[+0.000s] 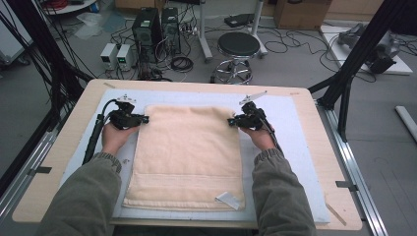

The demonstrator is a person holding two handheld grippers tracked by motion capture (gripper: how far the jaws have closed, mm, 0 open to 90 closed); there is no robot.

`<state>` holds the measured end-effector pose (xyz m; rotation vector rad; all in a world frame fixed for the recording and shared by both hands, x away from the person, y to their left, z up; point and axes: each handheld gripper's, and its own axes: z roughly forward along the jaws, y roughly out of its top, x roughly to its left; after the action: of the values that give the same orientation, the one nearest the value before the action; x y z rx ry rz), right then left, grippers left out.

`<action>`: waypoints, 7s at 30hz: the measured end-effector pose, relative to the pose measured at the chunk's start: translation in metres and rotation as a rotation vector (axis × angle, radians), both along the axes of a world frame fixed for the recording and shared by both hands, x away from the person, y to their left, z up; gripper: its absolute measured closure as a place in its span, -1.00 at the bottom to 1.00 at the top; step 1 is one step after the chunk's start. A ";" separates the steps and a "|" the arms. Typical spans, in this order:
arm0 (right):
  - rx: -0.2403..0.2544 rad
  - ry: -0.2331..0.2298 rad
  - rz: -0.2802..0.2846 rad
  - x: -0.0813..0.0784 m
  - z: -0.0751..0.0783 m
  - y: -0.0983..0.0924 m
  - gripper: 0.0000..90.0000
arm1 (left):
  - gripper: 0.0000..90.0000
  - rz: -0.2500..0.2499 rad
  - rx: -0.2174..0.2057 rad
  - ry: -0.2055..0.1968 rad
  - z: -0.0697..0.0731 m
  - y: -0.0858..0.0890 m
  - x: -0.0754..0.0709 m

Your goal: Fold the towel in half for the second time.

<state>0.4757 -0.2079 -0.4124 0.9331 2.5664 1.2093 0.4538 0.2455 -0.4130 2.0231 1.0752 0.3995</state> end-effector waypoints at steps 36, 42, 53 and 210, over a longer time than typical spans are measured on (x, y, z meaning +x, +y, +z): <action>-0.115 0.002 0.143 -0.121 0.023 -0.016 0.31 | 0.44 -0.166 0.034 -0.107 -0.001 0.027 -0.136; -0.082 -0.035 0.091 -0.121 0.031 -0.030 0.07 | 0.25 -0.153 0.035 -0.130 0.011 0.029 -0.134; -0.052 -0.067 0.050 -0.106 0.033 -0.029 -0.16 | -0.05 -0.115 0.029 -0.142 0.022 0.031 -0.111; -0.083 0.012 0.139 -0.113 -0.016 0.001 -0.12 | -0.26 -0.159 0.070 -0.010 -0.012 -0.004 -0.100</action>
<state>0.3631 -0.2068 -0.4283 0.7589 2.7072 1.1236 0.3534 0.2413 -0.4253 2.1485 0.8978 0.3686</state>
